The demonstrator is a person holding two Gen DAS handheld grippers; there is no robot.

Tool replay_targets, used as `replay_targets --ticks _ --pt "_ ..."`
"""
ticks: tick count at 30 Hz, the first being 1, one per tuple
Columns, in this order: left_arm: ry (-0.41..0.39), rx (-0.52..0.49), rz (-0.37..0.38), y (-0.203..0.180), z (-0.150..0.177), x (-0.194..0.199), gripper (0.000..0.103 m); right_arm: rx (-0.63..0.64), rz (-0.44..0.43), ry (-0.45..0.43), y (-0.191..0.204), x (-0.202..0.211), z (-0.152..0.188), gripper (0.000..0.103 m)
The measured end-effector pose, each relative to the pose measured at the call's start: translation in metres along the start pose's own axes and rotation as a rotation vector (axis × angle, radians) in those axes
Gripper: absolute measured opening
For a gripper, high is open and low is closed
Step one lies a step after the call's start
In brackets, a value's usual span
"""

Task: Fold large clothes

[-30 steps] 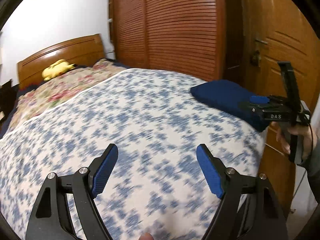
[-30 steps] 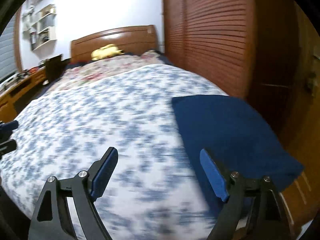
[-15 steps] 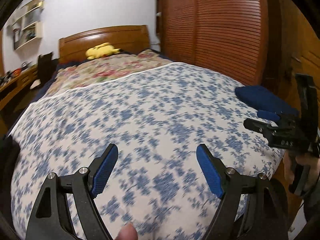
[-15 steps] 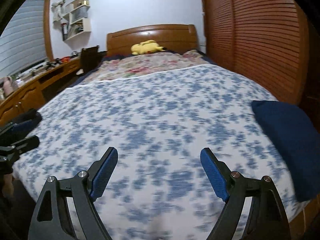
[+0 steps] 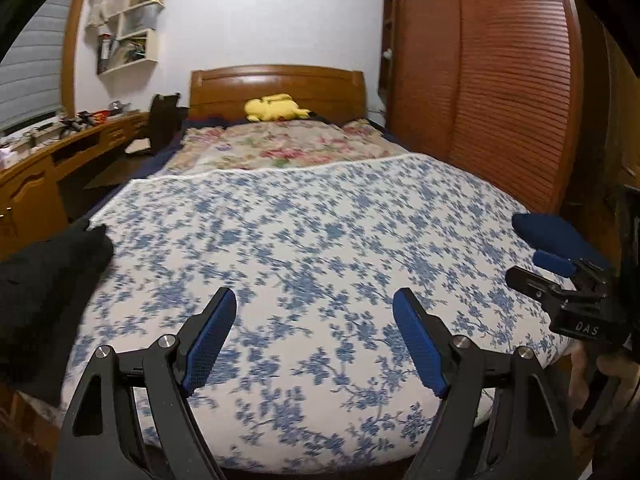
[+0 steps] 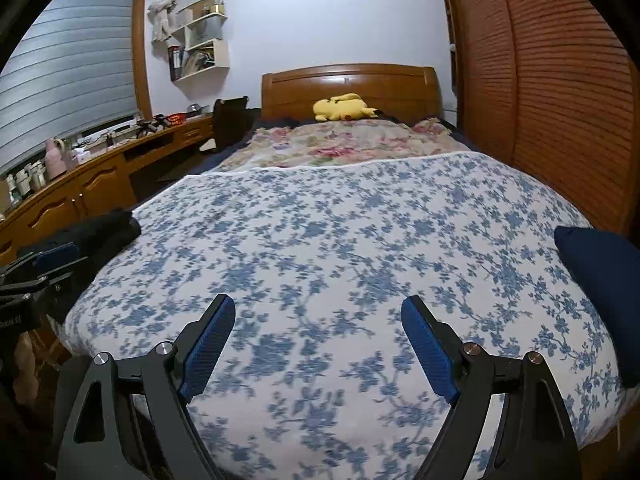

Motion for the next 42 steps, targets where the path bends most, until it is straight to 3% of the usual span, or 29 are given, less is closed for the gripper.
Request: replay_targets --ticks 10,21,42 --pt "-0.112 -0.004 -0.066 0.018 -0.032 0.046 0.081 0.026 -0.030 -0.096 0.028 0.033 -0.016 0.086" --pt "-0.146 0.004 -0.056 0.013 -0.046 0.061 0.081 0.033 0.019 -0.189 0.029 0.076 -0.021 0.086" --pt "-0.147 0.002 -0.055 0.010 -0.045 0.063 0.081 0.016 0.025 -0.188 0.032 0.076 -0.021 0.086"
Point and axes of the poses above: each gripper's, at about its wrist camera, not at the fingertips, and x roughly against the way its jaws point, y to its left, z to its underside, the point moved 5 cm from there along -x, roughly the way its jaws point, and after that the axes turned 10 degrees about -y, right-handed, at the moved point
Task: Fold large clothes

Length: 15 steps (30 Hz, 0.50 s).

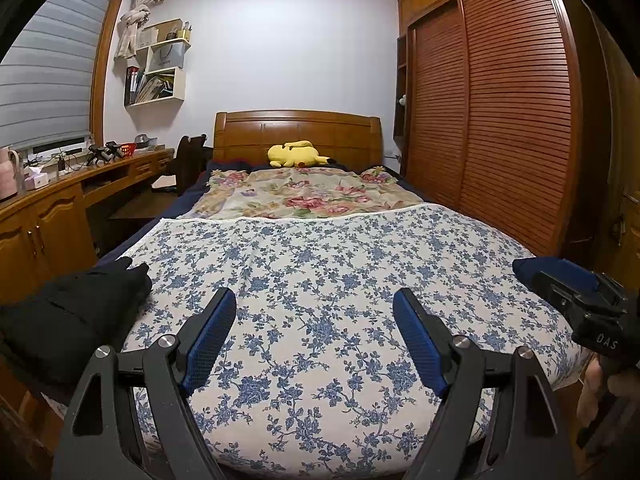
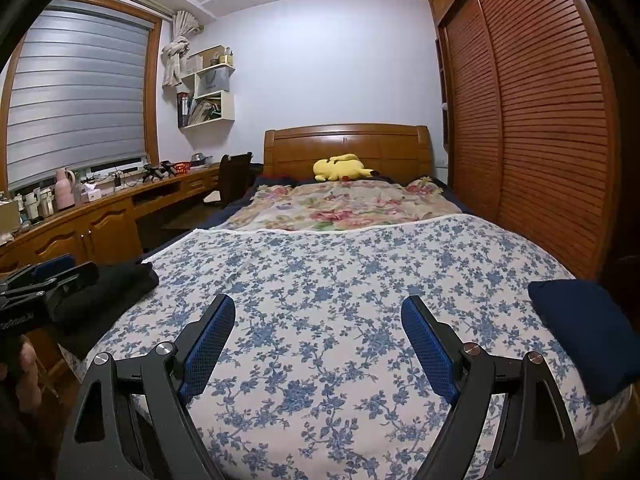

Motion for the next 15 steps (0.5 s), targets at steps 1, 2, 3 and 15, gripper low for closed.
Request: replay_targets --ticks 1,2,3,15 --pt "-0.001 0.001 0.000 0.0008 -0.0004 -0.0003 0.081 -0.002 0.000 0.000 -0.0008 -0.0001 0.0003 0.086" --pt "-0.003 0.001 0.001 0.0008 -0.0006 -0.0004 0.081 -0.003 0.001 0.000 -0.0010 -0.0007 0.0002 0.086" --pt "-0.002 0.001 0.000 0.0007 -0.0007 -0.0006 0.081 -0.004 0.002 0.001 -0.0012 -0.0012 0.0001 0.086" --pt "-0.003 -0.002 -0.004 -0.0033 0.0000 -0.0006 0.081 -0.002 0.001 -0.001 -0.0049 -0.0008 -0.0001 0.086"
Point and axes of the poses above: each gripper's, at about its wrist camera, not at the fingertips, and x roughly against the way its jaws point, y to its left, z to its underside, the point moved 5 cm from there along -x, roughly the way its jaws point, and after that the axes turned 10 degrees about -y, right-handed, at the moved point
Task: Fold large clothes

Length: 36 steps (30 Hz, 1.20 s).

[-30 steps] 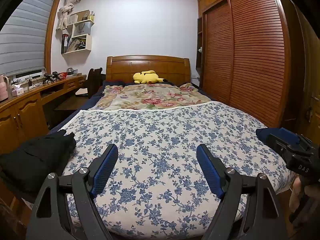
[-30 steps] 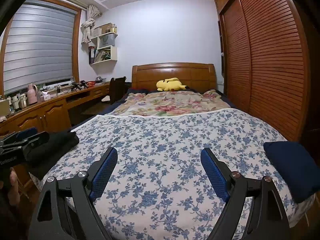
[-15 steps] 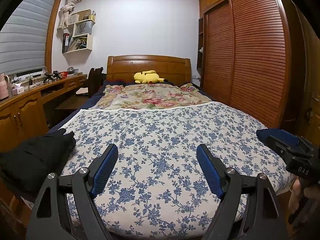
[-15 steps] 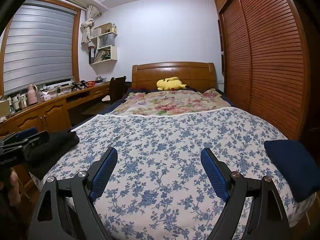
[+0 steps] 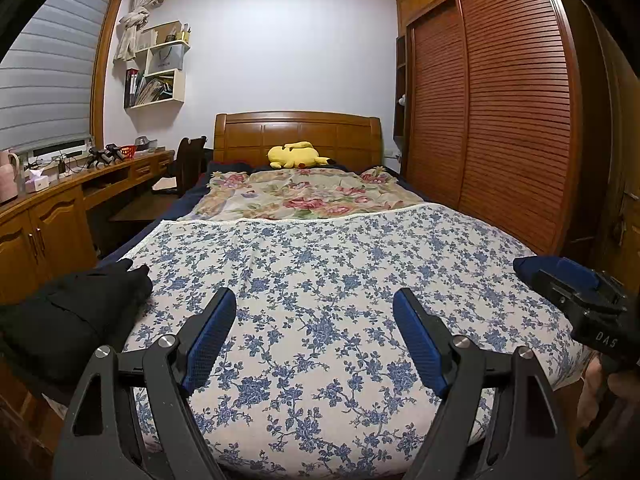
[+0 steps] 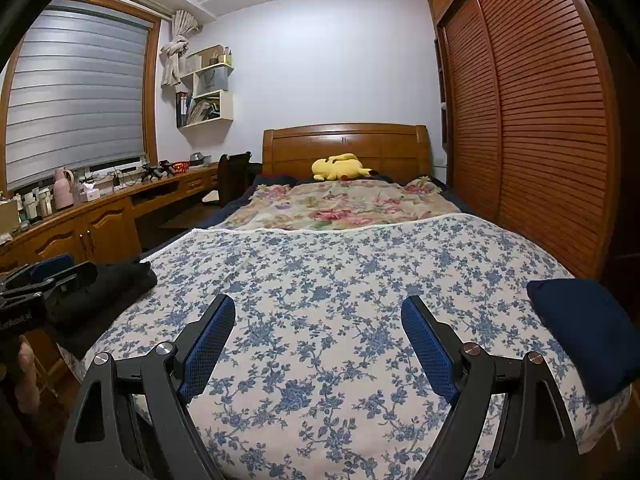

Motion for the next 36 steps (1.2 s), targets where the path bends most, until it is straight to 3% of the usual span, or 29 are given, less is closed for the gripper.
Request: replay_targets --ticks 36 --pt "0.001 0.000 -0.004 0.0000 0.0007 0.0000 0.081 -0.010 0.000 -0.004 -0.0010 0.0008 0.0029 0.086"
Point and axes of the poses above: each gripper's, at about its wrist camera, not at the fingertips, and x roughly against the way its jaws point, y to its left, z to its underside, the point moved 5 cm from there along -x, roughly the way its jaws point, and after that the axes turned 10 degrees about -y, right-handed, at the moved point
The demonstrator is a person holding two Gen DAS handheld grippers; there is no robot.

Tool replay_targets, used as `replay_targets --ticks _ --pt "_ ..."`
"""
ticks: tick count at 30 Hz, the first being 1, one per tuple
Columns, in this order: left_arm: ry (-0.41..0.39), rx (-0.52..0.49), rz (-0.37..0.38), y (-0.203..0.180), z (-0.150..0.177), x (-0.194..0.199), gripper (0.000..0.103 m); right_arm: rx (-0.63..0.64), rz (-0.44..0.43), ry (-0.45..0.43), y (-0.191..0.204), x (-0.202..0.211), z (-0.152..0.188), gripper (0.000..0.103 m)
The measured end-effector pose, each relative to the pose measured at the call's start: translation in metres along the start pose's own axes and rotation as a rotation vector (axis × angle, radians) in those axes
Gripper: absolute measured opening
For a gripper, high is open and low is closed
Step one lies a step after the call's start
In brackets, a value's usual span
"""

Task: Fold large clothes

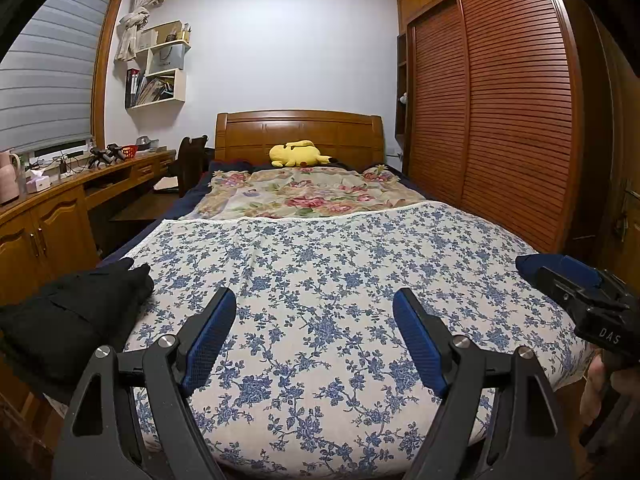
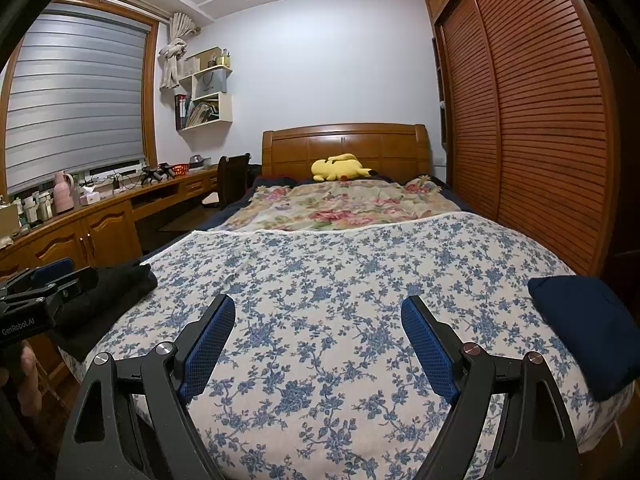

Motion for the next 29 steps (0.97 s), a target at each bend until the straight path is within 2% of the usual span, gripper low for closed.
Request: replay_targets --ticks 29 --pt "0.004 -0.001 0.001 0.0003 0.0025 0.0000 0.081 -0.007 0.000 0.001 -0.0007 -0.0007 0.0013 0.086"
Point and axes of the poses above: each gripper's, at about its wrist camera, not at the fingertips, and x roughly against the way its jaws point, y to its left, z to its underside, the point moved 5 cm from there along -x, roughly the way its jaws point, and after that the axes turned 10 degrees about -y, right-handed, at the moved point
